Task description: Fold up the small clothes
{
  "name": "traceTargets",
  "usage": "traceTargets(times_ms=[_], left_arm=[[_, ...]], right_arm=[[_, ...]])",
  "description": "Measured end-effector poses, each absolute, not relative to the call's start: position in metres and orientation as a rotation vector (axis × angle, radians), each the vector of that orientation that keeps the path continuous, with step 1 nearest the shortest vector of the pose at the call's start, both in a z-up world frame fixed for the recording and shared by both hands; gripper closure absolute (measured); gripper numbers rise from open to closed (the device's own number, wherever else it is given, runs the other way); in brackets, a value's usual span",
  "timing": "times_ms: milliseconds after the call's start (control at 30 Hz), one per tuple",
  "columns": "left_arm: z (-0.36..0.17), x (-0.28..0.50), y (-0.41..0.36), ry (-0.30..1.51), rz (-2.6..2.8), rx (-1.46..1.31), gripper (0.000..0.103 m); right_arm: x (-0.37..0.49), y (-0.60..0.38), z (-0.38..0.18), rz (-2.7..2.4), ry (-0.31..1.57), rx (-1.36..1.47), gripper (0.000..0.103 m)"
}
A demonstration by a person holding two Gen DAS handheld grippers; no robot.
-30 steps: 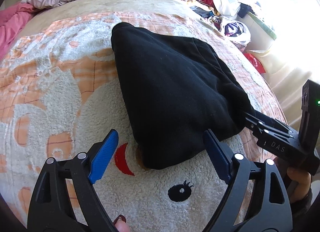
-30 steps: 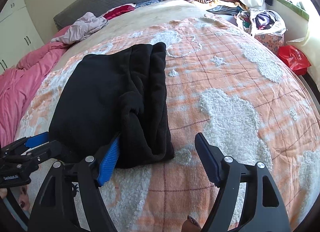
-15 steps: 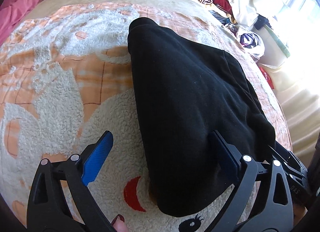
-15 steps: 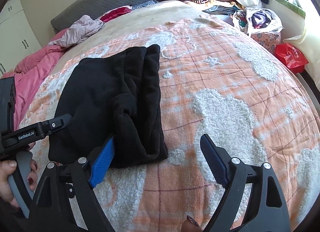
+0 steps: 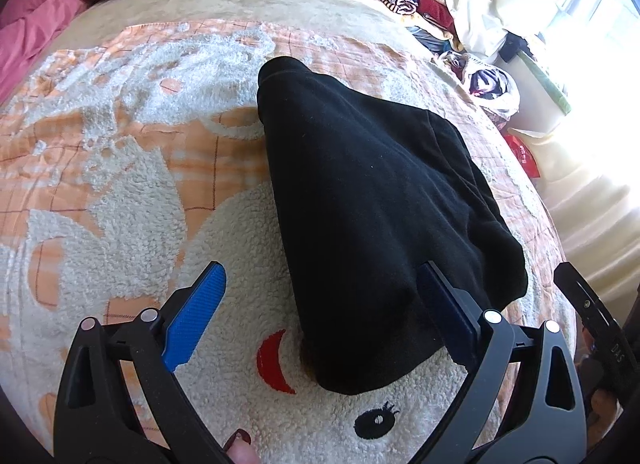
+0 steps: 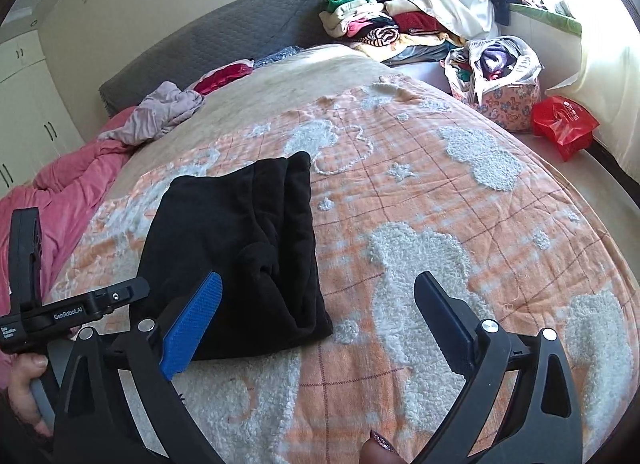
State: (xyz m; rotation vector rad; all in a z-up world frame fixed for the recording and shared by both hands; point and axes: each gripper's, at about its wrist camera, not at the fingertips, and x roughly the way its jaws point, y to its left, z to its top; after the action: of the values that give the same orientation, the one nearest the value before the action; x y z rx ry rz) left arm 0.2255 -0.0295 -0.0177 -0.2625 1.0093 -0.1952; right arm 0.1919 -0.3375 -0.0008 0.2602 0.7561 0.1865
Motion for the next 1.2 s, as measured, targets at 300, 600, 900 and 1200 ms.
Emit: traceTargets(times_ms=[300, 600, 900, 1200], left_arm=[[0.016, 0.199, -0.025, 0.941, -0.228, -0.247, 0.009], [0.042, 0.149, -0.023, 0.843, -0.233, -0.164, 0.009], [0.054, 0.099, -0.016, 0.780, -0.244, -0.126, 0.009], [0.043, 0.065, -0.006, 0.773, -0.211, -0.132, 0.009]], right_arm=[[0.160, -0.336, 0.020, 0.170, 0.702, 0.248, 0.004], [0.105, -0.319, 0.048, 0.176, 0.600, 0.156, 0.004], [0.056, -0.309, 0.054, 0.182, 0.555, 0.103, 0.004], [0.031, -0.297, 0.034, 0.188, 0.606, 0.070, 0.004]])
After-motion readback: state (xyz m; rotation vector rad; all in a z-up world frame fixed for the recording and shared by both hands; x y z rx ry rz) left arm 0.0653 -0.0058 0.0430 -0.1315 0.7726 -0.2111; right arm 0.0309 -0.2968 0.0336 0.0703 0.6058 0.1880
